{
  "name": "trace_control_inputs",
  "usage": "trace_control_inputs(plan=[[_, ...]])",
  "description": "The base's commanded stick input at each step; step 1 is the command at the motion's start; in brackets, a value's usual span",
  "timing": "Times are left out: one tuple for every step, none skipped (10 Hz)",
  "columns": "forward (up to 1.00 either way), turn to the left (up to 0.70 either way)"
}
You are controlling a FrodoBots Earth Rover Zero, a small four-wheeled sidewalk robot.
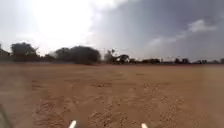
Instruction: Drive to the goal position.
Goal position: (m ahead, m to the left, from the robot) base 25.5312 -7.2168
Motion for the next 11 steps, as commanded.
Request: trace_control_inputs(plan=[[1.00, -0.27], [1.00, 0.00], [1.00, 0.00], [1.00, 0.00], [1.00, 0.00], [1.00, 0.00], [1.00, 0.00], [1.00, 0.00], [1.00, 0.00], [1.00, 0.00], [1.00, 0.00]])
